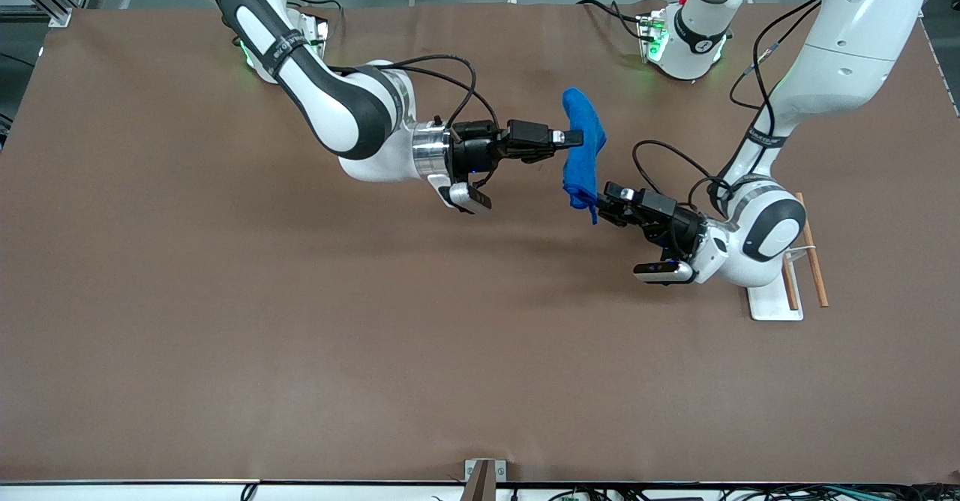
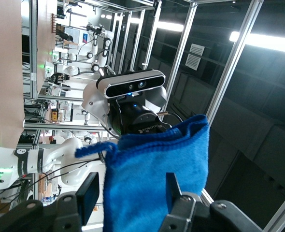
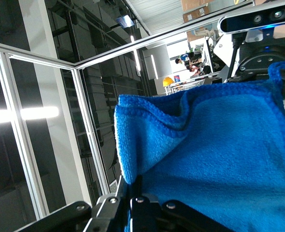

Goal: Right arm passes towel to left arm to hang
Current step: 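Grasp the hanging towel with the left gripper beside the right gripper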

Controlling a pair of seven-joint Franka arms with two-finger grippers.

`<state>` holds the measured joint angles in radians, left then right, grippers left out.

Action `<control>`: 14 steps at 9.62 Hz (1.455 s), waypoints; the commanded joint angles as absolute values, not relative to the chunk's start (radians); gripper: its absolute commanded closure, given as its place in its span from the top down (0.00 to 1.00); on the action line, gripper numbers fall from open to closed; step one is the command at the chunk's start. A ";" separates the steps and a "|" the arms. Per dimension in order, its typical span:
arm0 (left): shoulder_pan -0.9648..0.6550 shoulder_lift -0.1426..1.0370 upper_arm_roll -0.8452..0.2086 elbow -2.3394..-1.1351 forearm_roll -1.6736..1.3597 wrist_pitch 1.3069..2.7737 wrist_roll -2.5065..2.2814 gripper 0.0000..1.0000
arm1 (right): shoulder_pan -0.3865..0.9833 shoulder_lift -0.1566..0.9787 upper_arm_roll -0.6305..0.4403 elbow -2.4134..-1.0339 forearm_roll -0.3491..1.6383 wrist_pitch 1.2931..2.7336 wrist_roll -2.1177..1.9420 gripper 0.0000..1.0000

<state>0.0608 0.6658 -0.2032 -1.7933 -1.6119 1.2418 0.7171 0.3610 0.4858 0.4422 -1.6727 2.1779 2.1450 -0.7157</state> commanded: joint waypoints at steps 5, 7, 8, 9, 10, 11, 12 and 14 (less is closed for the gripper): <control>0.064 0.709 -0.218 -1.776 -1.652 1.239 0.753 0.35 | 0.370 0.503 0.446 -1.658 2.233 2.141 -0.753 0.00; 0.069 0.709 -0.216 -1.775 -1.645 1.239 0.750 0.12 | 0.370 0.503 0.446 -1.658 2.233 2.141 -0.753 0.00; 0.083 0.707 -0.216 -1.775 -1.638 1.239 0.741 0.04 | 0.371 0.503 0.446 -1.658 2.233 2.141 -0.753 0.00; 0.083 0.703 -0.215 -1.773 -1.638 1.239 0.738 0.00 | 0.371 0.503 0.446 -1.658 2.233 2.141 -0.753 0.00; 0.083 0.693 -0.212 -1.770 -1.640 1.241 0.727 0.00 | 0.371 0.503 0.446 -1.658 2.235 2.141 -0.753 0.05; 0.083 0.692 -0.204 -1.747 -1.638 1.243 0.689 0.00 | 0.370 0.503 0.446 -1.661 2.237 2.143 -0.752 0.31; 0.093 0.686 -0.199 -1.717 -1.638 1.253 0.622 0.00 | 0.364 0.502 0.446 -1.667 2.235 2.155 -0.755 0.99; 0.100 0.631 -0.180 -1.689 -1.637 1.339 0.430 0.00 | 0.295 0.499 0.443 -1.687 2.203 2.174 -0.743 1.00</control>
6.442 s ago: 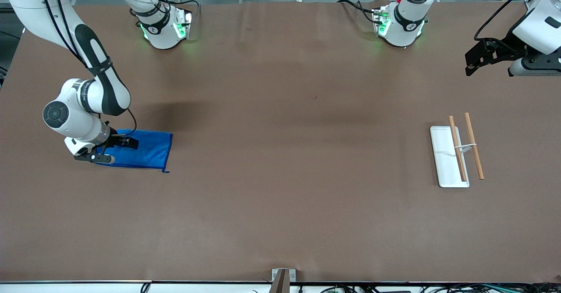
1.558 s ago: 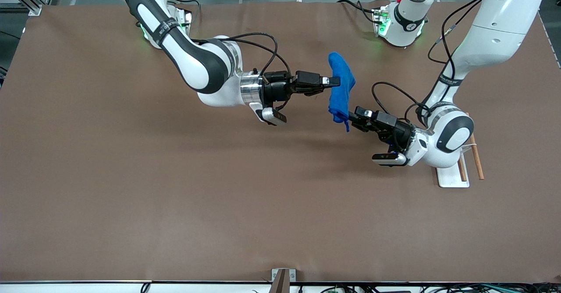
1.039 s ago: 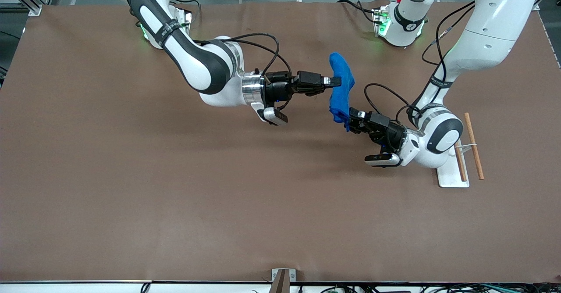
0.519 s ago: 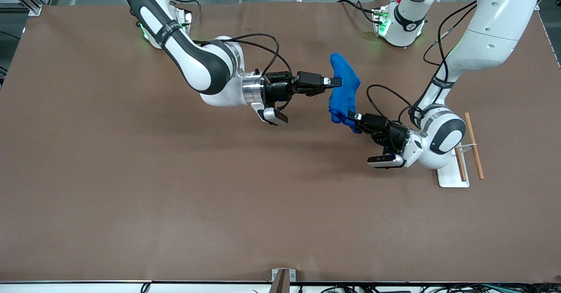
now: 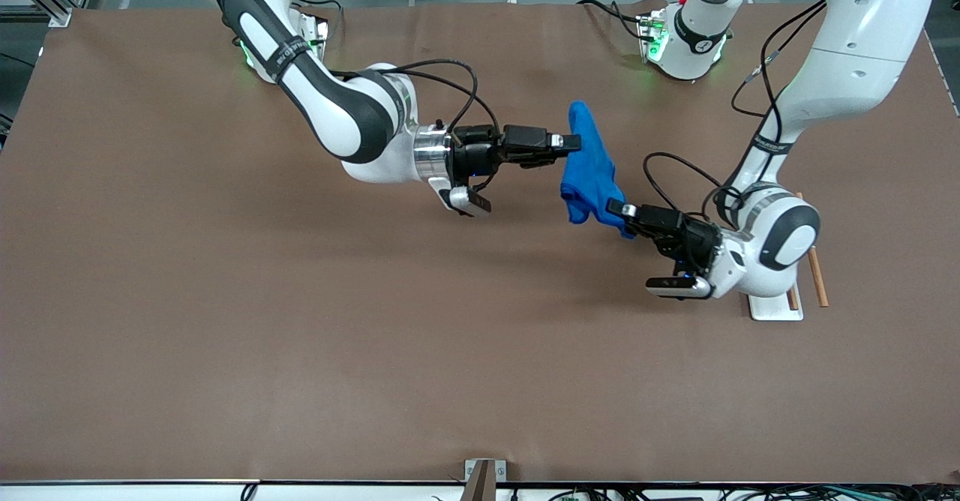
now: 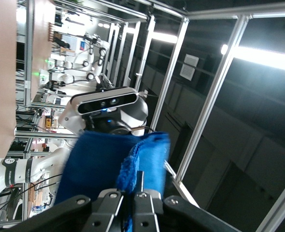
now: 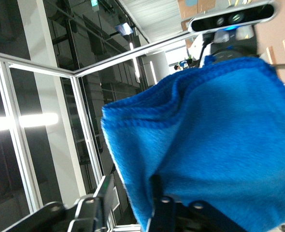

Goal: Right arm passes towel to left arm to hang
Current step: 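Open the right gripper and pull it back while the left gripper carries the towel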

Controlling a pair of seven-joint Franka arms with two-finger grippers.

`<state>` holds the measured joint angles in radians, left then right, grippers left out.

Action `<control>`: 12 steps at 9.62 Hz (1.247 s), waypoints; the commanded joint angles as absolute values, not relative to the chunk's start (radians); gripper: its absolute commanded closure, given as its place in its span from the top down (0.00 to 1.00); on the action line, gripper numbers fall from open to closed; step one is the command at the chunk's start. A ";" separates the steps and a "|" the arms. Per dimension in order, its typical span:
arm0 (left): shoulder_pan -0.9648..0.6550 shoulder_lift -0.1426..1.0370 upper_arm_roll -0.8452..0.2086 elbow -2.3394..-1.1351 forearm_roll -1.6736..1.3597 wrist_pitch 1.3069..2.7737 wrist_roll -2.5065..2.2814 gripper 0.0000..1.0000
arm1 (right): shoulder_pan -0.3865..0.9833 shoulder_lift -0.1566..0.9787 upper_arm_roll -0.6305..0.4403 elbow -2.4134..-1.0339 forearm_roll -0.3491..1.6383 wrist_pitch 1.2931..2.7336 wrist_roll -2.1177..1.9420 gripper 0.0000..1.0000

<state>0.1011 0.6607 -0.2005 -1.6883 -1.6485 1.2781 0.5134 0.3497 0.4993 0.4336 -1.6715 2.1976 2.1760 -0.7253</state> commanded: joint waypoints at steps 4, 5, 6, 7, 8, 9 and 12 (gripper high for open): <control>0.094 0.561 -0.164 -1.461 -1.282 1.515 -0.086 0.00 | 0.100 0.497 0.419 -1.691 1.678 2.166 -0.521 1.00; 0.097 0.566 -0.164 -1.416 -1.165 1.520 -0.151 0.00 | 0.085 0.497 0.394 -1.687 1.605 2.163 -0.494 1.00; 0.101 0.563 -0.140 -1.401 -1.085 1.523 -0.153 0.00 | 0.084 0.497 0.347 -1.687 1.533 2.140 -0.491 1.00; 0.095 0.557 -0.088 -1.393 -0.978 1.529 -0.140 0.00 | 0.084 0.497 0.278 -1.687 1.461 2.082 -0.491 1.00; 0.100 0.533 -0.084 -1.390 -0.825 1.529 -0.138 0.00 | 0.084 0.491 0.205 -1.686 1.384 1.998 -0.491 1.00; 0.095 0.510 -0.083 -1.390 -0.698 1.529 -0.138 0.00 | 0.084 0.486 0.124 -1.681 1.326 1.900 -0.488 1.00; 0.101 0.453 -0.077 -1.391 -0.420 1.522 -0.225 0.00 | 0.086 0.485 -0.090 -1.605 1.127 1.647 -0.488 1.00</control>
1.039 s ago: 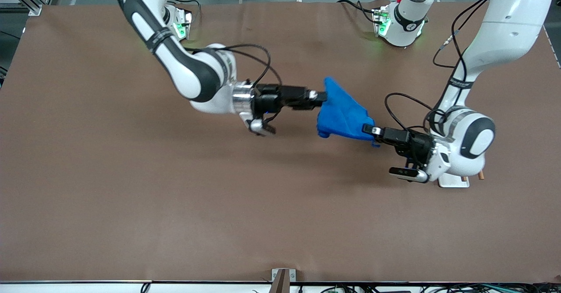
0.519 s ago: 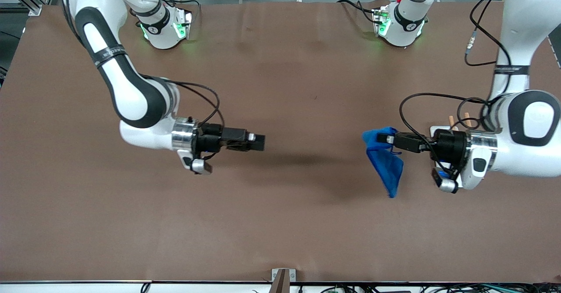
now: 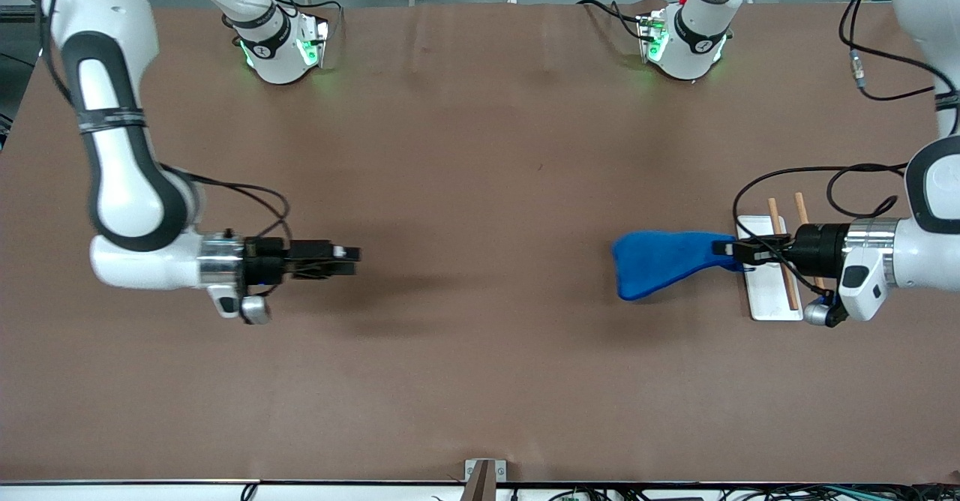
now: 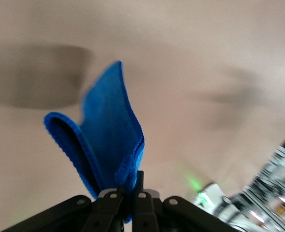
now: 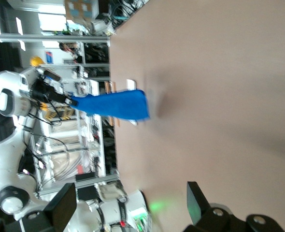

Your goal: Right arm passes towel to left arm to hang

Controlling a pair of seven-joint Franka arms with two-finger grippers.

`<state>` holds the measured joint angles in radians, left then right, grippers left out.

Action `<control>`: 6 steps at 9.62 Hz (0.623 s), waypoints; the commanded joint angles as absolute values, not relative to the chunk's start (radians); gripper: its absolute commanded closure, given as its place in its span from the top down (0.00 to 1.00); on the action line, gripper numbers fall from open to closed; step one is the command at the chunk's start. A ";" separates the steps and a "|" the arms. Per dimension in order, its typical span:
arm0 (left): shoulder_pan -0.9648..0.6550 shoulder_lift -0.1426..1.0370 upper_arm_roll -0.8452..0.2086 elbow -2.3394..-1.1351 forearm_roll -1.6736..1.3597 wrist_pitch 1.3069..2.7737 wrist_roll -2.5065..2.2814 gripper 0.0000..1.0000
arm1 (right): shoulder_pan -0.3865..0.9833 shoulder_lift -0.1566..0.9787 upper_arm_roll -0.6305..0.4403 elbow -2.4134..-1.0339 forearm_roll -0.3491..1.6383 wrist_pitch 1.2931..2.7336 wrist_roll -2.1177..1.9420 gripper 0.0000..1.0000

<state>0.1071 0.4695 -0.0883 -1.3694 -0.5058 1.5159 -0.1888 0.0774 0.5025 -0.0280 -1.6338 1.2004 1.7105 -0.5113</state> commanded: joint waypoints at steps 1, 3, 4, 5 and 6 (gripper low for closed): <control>0.101 0.436 -0.075 -1.391 -0.331 1.516 -0.260 0.00 | 0.084 0.485 -0.144 -1.571 1.059 1.582 -0.486 1.00; 0.103 0.422 -0.069 -1.391 -0.211 1.514 -0.328 0.00 | 0.087 0.485 -0.248 -1.478 0.927 1.440 -0.416 1.00; 0.119 0.416 -0.052 -1.391 -0.198 1.496 -0.343 0.00 | 0.086 0.482 -0.267 -1.436 0.848 1.390 -0.372 1.00; 0.138 0.417 -0.051 -1.391 -0.192 1.494 -0.336 0.00 | 0.090 0.456 -0.296 -1.415 0.772 1.372 -0.335 1.00; 0.147 0.420 -0.051 -1.391 -0.139 1.494 -0.325 0.00 | 0.101 0.431 -0.311 -1.399 0.646 1.379 -0.269 1.00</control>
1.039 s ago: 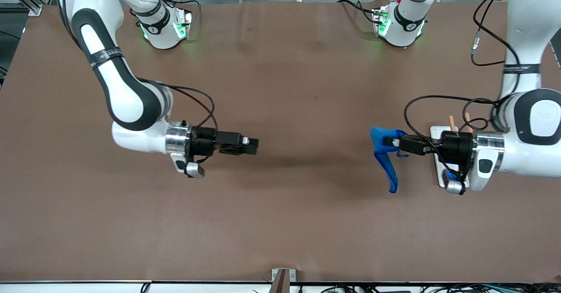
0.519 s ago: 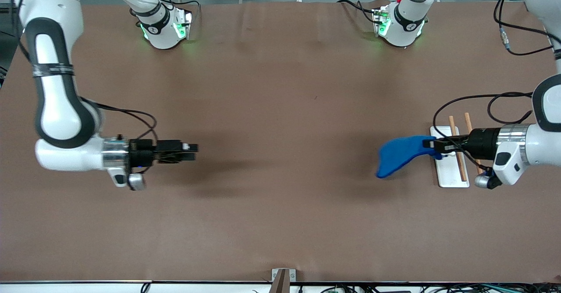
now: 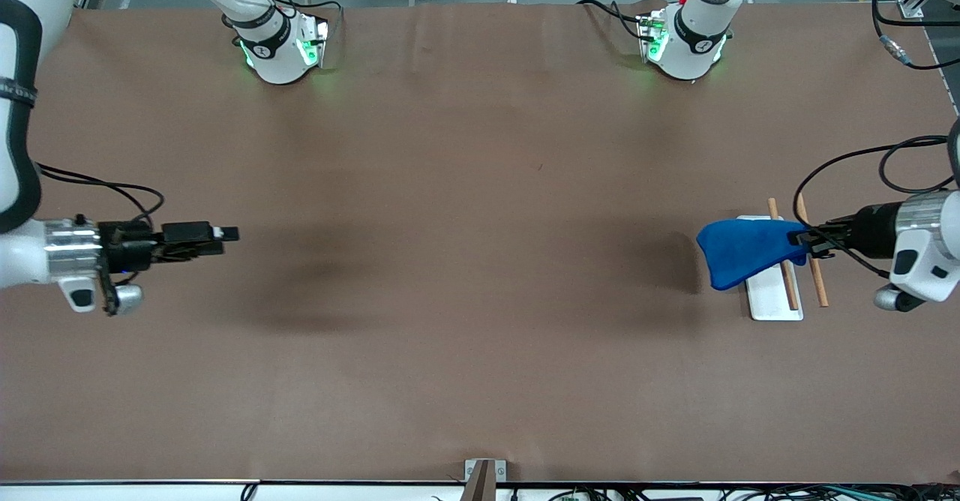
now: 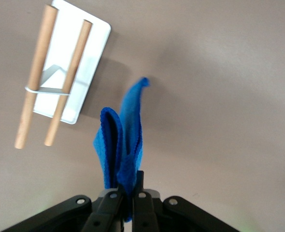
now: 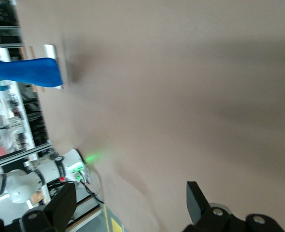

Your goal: Right arm passes towel to left arm to hang

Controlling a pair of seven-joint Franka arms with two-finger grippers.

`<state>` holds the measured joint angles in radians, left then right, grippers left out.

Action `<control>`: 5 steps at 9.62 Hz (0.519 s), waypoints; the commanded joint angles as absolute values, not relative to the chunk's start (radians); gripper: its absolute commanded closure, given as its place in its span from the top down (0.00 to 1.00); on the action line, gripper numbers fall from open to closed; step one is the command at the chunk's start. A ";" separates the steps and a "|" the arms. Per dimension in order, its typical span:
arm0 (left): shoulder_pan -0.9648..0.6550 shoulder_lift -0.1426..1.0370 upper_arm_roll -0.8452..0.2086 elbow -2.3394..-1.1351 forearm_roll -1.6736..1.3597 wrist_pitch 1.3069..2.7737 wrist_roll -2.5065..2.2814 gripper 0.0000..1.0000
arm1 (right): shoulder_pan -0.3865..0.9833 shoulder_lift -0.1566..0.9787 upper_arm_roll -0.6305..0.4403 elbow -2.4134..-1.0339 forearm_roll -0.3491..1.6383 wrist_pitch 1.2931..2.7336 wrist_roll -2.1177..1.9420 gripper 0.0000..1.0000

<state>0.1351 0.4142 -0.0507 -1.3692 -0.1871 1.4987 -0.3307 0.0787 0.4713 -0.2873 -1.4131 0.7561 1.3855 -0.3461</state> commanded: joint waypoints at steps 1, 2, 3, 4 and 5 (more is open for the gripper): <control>0.146 0.420 -0.052 -1.390 -0.070 1.494 -0.308 0.00 | 0.116 0.407 -0.308 -1.369 0.495 1.381 -0.217 1.00; 0.146 0.420 -0.051 -1.390 -0.025 1.494 -0.263 0.00 | 0.126 0.367 -0.308 -1.365 0.383 1.394 -0.172 1.00; 0.147 0.419 -0.051 -1.390 0.042 1.494 -0.173 0.00 | 0.124 0.318 -0.305 -1.374 0.324 1.410 -0.100 1.00; 0.165 0.419 -0.051 -1.390 0.079 1.493 -0.084 0.00 | 0.118 0.290 -0.305 -1.374 0.284 1.414 -0.065 1.00; 0.193 0.419 -0.051 -1.388 0.096 1.494 -0.025 0.00 | 0.109 0.263 -0.299 -1.374 0.223 1.433 -0.064 1.00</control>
